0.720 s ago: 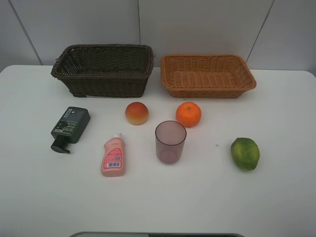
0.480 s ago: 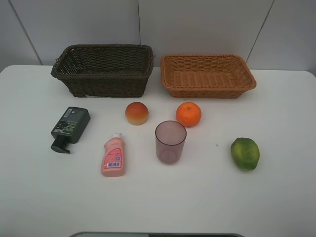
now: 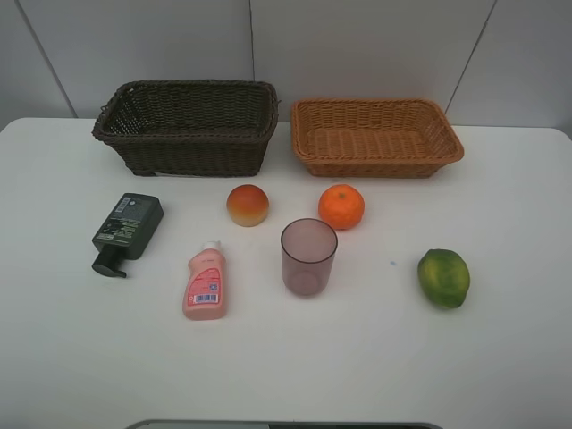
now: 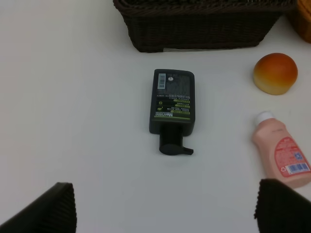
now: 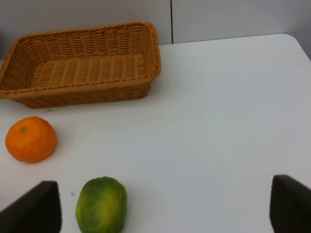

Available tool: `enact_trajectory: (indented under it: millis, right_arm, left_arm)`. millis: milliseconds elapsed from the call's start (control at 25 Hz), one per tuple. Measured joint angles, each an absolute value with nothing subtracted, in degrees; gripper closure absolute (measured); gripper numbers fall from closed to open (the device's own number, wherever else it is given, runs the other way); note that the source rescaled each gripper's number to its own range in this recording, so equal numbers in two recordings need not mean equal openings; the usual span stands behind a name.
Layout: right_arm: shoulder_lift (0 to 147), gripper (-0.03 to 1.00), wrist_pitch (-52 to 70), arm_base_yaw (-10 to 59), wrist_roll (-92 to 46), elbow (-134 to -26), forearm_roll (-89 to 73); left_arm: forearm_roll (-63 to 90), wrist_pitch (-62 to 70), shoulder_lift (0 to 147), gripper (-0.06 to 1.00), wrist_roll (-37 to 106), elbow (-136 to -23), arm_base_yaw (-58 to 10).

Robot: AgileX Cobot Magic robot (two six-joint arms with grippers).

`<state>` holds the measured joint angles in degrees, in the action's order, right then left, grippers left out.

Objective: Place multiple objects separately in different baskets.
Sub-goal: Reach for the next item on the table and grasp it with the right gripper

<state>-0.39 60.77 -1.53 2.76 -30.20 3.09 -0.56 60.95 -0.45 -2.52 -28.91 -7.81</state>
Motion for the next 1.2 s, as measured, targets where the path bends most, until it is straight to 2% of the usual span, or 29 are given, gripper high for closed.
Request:
enact_trajectory:
  millis: [1200]
  right_arm:
    - [-0.39, 0.02, 60.77, -1.53, 2.76, -30.2, 3.09]
  left_arm:
    - [-0.56, 60.95, -0.45, 0.1, -2.52, -28.91, -7.81]
